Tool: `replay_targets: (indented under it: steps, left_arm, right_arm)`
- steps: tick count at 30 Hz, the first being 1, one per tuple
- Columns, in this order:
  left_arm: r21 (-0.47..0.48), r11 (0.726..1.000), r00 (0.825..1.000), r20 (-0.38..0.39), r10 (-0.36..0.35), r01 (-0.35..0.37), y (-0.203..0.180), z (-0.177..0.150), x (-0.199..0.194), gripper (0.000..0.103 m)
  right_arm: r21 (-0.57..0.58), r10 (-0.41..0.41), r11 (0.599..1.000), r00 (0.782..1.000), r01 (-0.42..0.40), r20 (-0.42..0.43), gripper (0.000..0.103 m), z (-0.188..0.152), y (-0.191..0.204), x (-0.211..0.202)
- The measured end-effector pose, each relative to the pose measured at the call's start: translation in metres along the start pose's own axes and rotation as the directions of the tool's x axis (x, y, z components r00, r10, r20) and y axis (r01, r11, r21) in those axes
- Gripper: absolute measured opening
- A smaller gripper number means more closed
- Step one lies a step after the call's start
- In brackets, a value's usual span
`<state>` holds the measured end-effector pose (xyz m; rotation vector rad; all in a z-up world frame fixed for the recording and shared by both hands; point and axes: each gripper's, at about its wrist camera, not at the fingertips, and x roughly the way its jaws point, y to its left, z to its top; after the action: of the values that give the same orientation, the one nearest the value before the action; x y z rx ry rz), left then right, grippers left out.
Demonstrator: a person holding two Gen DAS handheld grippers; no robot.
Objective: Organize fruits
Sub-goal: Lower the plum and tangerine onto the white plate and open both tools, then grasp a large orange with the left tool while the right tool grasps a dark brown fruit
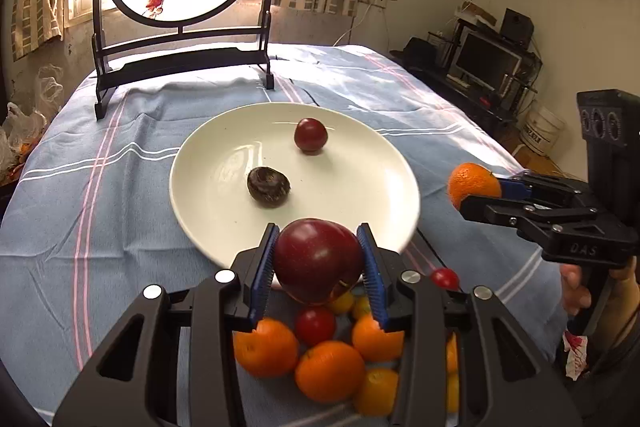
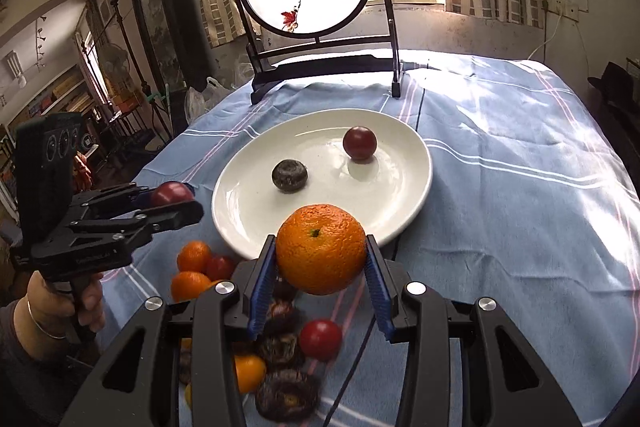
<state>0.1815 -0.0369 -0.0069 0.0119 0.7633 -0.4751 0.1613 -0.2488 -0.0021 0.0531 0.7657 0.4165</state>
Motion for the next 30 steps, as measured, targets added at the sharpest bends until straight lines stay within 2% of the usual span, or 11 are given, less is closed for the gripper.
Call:
replay_targets:
  steps: [3,6,8,9,12,18,21,24,25,27,30]
  left_arm:
    - [-0.060,0.998,0.996,-0.094,-0.011,0.005,0.017,0.014,0.044,0.041]
    - [-0.125,0.992,0.991,-0.135,-0.006,-0.011,0.034,0.022,0.065,0.056]
    - [-0.170,0.985,0.994,-0.106,-0.039,0.020,0.041,0.025,0.056,0.063]
    - [-0.171,0.985,0.996,-0.078,-0.035,0.022,0.042,0.025,0.046,0.069]
    - [-0.110,0.994,1.000,-0.013,0.017,-0.018,0.032,0.017,0.012,0.075]
    - [0.049,0.997,0.998,-0.013,0.057,-0.057,0.001,-0.042,-0.034,0.082]
    - [0.130,0.985,0.993,-0.029,0.116,-0.112,-0.009,-0.072,-0.041,0.082]
    - [0.141,0.986,0.994,-0.043,0.098,-0.091,-0.014,-0.092,-0.042,0.080]
    - [0.147,0.986,0.996,-0.040,0.086,-0.079,-0.017,-0.096,-0.043,0.076]
    - [0.153,0.985,0.996,-0.033,0.080,-0.074,-0.022,-0.099,-0.041,0.059]
    - [0.097,0.994,0.998,-0.039,0.050,-0.046,-0.020,-0.093,-0.035,0.048]
  right_arm:
    - [-0.007,-0.008,1.000,0.999,0.007,-0.035,0.043,0.016,-0.001,0.030]
    - [-0.023,-0.021,1.000,0.999,0.020,-0.031,0.045,0.024,0.001,0.044]
    - [-0.019,-0.033,0.999,0.999,0.034,0.032,0.064,0.025,0.003,0.033]
    - [-0.019,-0.030,0.999,0.998,0.031,0.049,0.064,0.024,0.004,0.026]
    - [-0.018,-0.024,1.000,0.998,0.025,0.062,0.064,0.010,0.006,0.006]
    - [-0.007,-0.023,1.000,0.998,0.023,0.051,0.064,-0.050,0.001,-0.029]
    - [0.010,-0.031,0.999,0.998,0.031,0.047,0.064,-0.080,-0.002,-0.035]
    - [0.042,-0.032,0.999,0.999,0.031,0.027,0.059,-0.100,-0.005,-0.034]
    - [0.049,-0.029,0.998,0.999,0.028,0.020,0.056,-0.103,-0.005,-0.032]
    - [0.050,-0.033,0.998,0.999,0.032,0.021,0.052,-0.105,-0.005,-0.031]
    - [0.038,-0.033,0.999,0.999,0.033,0.019,0.052,-0.104,-0.003,-0.028]
